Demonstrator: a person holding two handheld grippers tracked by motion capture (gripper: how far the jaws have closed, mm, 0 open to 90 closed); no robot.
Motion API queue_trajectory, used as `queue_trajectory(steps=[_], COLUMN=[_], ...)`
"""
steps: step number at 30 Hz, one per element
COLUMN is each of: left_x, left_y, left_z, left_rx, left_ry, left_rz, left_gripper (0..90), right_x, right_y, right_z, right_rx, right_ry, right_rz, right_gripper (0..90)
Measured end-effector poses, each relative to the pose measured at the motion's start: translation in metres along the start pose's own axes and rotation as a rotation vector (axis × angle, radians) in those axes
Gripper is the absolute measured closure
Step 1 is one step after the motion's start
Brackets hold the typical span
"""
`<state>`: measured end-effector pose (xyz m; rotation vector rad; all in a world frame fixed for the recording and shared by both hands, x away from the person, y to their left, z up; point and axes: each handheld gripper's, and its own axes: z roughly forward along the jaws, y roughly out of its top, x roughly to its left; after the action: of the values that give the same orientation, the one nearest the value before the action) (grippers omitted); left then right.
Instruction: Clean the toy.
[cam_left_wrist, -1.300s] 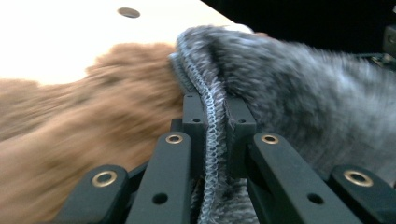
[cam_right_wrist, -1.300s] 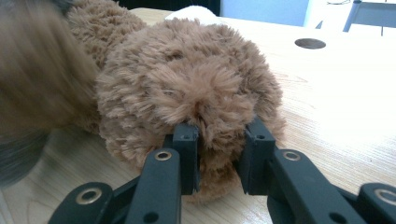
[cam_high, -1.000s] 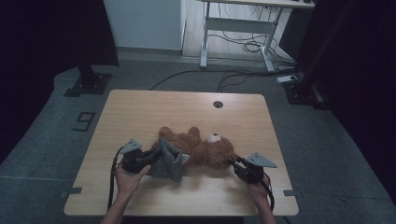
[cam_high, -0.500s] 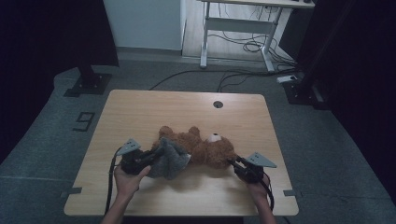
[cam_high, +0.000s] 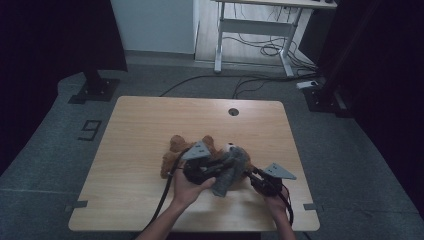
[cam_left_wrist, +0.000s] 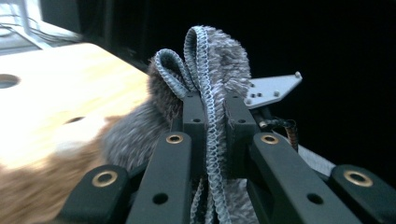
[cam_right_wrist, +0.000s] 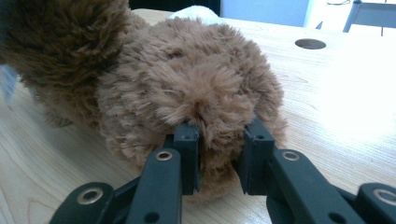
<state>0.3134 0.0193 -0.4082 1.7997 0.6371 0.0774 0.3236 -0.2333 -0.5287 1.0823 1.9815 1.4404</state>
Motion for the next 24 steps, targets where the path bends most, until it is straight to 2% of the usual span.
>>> queue_trajectory(steps=[1,2,3,5,6,7,8,11,14,18,24], left_x=[-0.001,-0.001,0.003,0.011,0.011,0.018,0.021,0.026,0.027,0.030,0.043], left_y=[0.000,0.000,-0.003,-0.010,-0.010,-0.019,-0.023,-0.030,-0.032,-0.032,-0.033], left_z=[0.009,0.009,0.026,0.040,0.040,0.049,0.050,0.047,0.044,0.032,0.013], left_rx=[0.014,0.014,0.063,0.110,0.110,0.142,0.149,0.142,0.136,0.124,0.110], left_ry=[0.000,0.000,0.032,0.063,0.063,0.085,0.086,0.086,0.094,0.112,0.144], left_rz=[0.000,0.000,0.007,-0.009,-0.009,-0.021,-0.030,-0.051,-0.049,-0.044,-0.060], left_gripper=[81.3,81.3,81.3,81.3,81.3,81.3,81.3,81.3,81.3,81.3,81.2], right_x=[0.000,0.000,0.000,0.000,0.000,0.000,0.000,-0.001,0.000,0.000,0.000], right_y=[0.000,0.000,0.000,0.000,0.000,0.000,0.000,0.000,0.000,0.000,-0.001], right_z=[0.000,0.000,0.000,0.000,0.000,0.000,0.000,0.000,0.000,0.000,0.000], right_rx=[0.000,0.000,0.000,0.001,0.001,0.002,0.003,0.004,0.002,0.004,0.001], right_ry=[0.001,0.001,0.001,0.000,0.000,-0.001,-0.002,-0.001,-0.001,-0.002,-0.002], right_rz=[0.001,0.001,0.002,0.000,0.000,-0.005,-0.004,-0.003,-0.004,-0.006,-0.006], right_gripper=[72.4,72.4,72.4,72.4,72.4,72.4,72.4,72.4,72.4,72.4,72.3])
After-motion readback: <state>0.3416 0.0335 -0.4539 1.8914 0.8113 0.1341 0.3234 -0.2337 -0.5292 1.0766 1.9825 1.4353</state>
